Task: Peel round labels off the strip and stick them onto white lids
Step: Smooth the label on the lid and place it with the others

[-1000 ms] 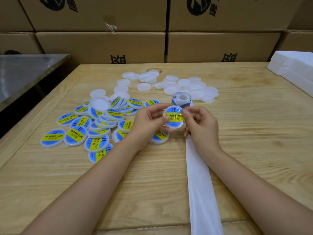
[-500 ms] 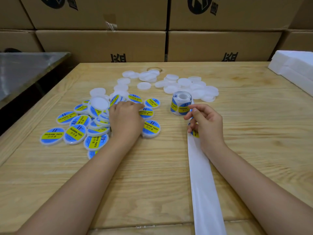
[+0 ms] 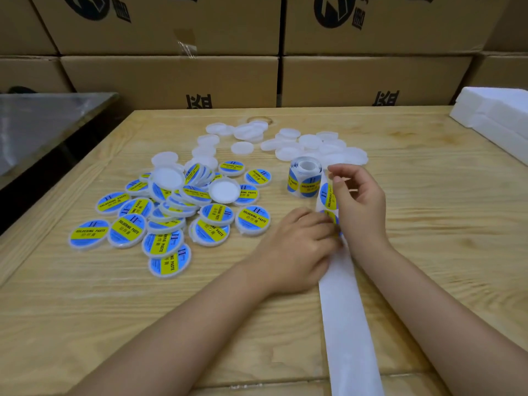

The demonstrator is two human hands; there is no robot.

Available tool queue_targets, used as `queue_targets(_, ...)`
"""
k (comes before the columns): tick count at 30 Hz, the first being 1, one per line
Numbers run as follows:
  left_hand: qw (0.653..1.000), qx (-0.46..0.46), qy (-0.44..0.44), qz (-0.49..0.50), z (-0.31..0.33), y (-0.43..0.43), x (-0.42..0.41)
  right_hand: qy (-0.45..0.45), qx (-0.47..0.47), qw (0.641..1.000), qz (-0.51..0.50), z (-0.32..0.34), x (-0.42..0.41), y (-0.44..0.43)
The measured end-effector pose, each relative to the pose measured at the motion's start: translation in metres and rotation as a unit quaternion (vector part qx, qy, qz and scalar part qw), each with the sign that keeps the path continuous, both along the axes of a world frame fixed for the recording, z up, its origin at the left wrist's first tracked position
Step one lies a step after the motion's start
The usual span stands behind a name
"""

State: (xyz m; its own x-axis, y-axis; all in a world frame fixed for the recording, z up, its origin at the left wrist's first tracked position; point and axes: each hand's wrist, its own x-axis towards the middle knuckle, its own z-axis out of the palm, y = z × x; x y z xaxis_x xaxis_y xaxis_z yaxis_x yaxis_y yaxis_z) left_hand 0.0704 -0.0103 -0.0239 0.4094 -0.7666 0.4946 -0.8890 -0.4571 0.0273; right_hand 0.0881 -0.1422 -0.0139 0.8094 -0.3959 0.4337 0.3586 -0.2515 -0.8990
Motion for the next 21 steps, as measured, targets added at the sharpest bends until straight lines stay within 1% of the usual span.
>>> queue_targets(2, 0.999, 0.018, 0.04, 0.003, -0.003, 0.002, 0.003, 0.001, -0.139, 0.99, -0.027, 0.004, 0.002, -0.006)
queue_targets(4, 0.995, 0.025, 0.095, -0.005, -0.002, 0.004, 0.005, 0.036, -0.301, 0.952, -0.03, 0.005, 0.009, -0.009)
queue_targets(5, 0.993, 0.022, 0.118, -0.022, -0.002, 0.004, 0.004, 0.059, -0.361, 0.93, -0.021, 0.006, 0.013, -0.009)
queue_targets(9, 0.987, 0.01, 0.153, -0.057, -0.001, 0.006, 0.001, 0.157, -0.495, 0.854, 0.026, 0.011, 0.032, -0.006)
queue_targets(11, 0.983, 0.003, 0.17, -0.063, -0.001, 0.007, 0.001, 0.196, -0.535, 0.821, 0.027, 0.013, 0.041, -0.007)
queue_targets(12, 0.982, 0.001, 0.175, -0.069, 0.0, 0.007, 0.0, 0.201, -0.541, 0.816, 0.022, 0.013, 0.044, -0.008)
queue_targets(16, 0.978, -0.006, 0.192, -0.083, 0.001, 0.004, -0.001, 0.208, -0.54, 0.815, -0.012, 0.013, 0.048, -0.018)
queue_targets(21, 0.974, -0.016, 0.208, -0.092, 0.003, 0.003, -0.003, 0.239, -0.552, 0.795, -0.076, 0.012, 0.052, -0.026)
